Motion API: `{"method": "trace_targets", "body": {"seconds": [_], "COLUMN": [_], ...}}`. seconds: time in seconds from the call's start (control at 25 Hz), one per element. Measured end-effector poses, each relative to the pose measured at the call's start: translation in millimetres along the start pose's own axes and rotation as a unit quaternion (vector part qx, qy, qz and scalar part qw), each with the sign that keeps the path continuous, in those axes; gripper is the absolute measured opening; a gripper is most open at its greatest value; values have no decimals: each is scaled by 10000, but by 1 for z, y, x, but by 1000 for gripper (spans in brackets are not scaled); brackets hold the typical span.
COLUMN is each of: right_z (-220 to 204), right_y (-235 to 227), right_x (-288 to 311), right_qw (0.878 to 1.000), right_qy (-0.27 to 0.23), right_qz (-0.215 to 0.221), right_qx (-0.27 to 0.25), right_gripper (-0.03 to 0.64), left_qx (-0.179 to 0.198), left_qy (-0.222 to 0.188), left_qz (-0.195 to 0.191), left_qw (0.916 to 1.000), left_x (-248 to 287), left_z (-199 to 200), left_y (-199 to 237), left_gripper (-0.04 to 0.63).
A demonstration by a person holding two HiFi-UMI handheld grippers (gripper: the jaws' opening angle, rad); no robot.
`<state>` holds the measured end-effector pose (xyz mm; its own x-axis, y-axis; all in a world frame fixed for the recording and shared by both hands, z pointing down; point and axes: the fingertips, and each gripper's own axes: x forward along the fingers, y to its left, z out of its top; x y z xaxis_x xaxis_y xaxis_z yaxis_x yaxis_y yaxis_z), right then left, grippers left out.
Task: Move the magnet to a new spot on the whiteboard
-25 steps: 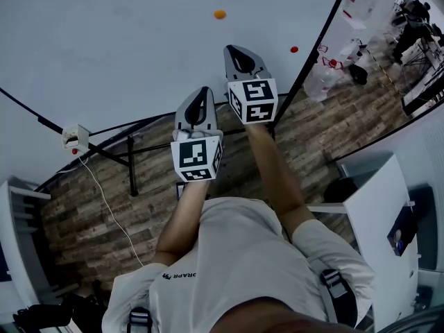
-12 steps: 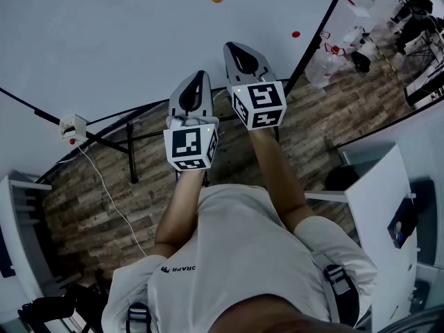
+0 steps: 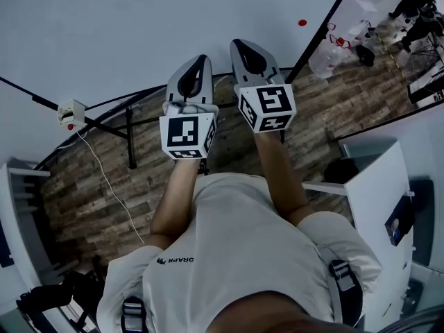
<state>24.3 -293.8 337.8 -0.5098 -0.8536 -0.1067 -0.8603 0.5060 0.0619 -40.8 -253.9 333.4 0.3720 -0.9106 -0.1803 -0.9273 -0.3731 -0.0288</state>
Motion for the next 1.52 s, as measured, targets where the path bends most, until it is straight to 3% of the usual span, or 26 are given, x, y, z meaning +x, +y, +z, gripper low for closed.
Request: {"method": "trace_targets", "body": {"seconds": [0.56, 1.52], "right_z": [-30, -64], "right_y": [29, 24], "right_x": [-15, -40], "right_qw": [9996, 9997], "right_qy": [147, 242], "right_qz": [249, 16], "right_qx": [-57, 24], "right_gripper": [14, 14], "left_qx": [-18, 29], "left_qy": [178, 356], "left_qz": [-64, -88], "left_qw": [9998, 9993], "left_x": [-9, -26], "left_z": [-23, -56], "left_y": [7, -13], "left_gripper": [3, 2]}}
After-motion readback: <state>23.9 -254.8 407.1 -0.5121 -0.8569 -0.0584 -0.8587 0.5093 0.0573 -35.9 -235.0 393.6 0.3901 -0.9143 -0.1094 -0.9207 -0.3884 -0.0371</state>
